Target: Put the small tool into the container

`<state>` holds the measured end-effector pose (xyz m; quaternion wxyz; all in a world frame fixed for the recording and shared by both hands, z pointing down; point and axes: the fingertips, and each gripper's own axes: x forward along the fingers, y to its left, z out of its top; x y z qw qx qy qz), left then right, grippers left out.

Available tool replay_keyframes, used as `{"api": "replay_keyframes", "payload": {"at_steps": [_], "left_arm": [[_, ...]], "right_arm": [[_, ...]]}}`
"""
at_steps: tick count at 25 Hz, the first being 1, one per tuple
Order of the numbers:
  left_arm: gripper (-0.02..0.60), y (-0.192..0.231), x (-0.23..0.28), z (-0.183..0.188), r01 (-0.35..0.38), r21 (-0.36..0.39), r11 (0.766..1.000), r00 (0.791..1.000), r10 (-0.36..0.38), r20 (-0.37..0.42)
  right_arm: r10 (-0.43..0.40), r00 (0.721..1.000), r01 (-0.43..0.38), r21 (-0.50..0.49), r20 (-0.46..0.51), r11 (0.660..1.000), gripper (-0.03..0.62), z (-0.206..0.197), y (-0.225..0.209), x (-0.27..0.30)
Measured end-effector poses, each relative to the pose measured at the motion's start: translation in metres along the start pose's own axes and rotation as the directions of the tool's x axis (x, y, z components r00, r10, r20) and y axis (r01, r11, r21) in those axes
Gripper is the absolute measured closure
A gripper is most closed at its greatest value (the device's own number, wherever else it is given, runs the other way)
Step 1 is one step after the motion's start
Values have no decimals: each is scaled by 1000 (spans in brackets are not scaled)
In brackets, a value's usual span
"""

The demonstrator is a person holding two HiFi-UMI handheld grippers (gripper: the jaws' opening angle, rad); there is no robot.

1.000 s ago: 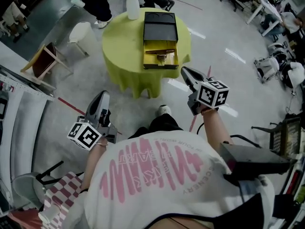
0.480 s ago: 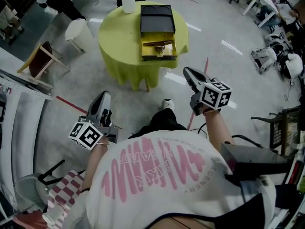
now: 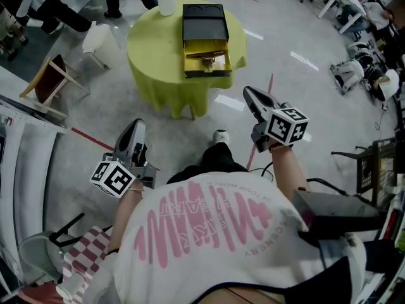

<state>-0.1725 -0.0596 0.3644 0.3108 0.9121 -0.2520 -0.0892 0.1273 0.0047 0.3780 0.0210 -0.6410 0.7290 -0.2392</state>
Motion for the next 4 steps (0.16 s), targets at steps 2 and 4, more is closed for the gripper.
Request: {"api": "replay_keyframes", "payload": {"at_steps": [2, 4], "left_arm": [[574, -1, 1, 0, 4, 2, 1000, 1000, -4, 0], [574, -2, 1, 0, 7, 4, 1000, 1000, -7, 0]], "right_arm": [[-3, 1000, 3, 3, 6, 1000, 589, 1, -1, -1], [-6, 1000, 5, 5, 10, 1000, 589, 1, -1, -2]]}}
